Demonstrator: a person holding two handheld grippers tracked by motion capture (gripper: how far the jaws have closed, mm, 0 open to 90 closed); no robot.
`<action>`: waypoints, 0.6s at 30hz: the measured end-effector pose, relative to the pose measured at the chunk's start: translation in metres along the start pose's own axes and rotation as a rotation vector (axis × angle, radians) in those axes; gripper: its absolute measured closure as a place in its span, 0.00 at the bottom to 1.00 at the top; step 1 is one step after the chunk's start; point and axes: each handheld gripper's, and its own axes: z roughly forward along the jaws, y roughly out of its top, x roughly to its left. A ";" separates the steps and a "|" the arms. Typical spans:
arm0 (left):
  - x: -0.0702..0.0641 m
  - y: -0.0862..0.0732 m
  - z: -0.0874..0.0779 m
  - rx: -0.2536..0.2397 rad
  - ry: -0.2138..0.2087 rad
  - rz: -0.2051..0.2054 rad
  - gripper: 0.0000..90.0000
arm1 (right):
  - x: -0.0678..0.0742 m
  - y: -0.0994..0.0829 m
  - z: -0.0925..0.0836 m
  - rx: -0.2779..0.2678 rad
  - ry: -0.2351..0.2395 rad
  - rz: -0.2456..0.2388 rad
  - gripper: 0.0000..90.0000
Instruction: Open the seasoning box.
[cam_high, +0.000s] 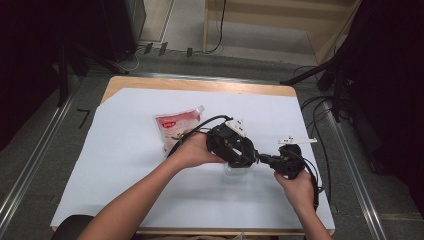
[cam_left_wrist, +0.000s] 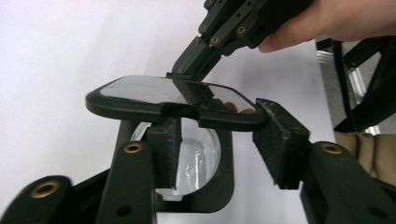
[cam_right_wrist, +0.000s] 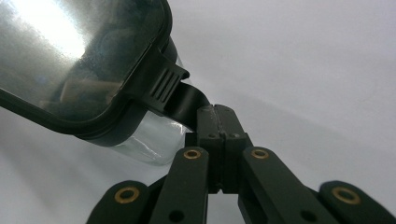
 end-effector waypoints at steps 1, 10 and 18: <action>0.000 0.001 0.000 0.001 -0.010 -0.001 0.62 | 0.000 0.000 0.000 0.001 0.002 -0.002 1.00; -0.002 0.008 0.000 0.024 -0.025 -0.009 0.69 | 0.001 0.000 0.001 0.003 0.000 -0.003 1.00; -0.005 0.016 0.002 0.020 -0.015 -0.008 0.69 | 0.001 -0.001 0.001 -0.001 0.000 0.000 1.00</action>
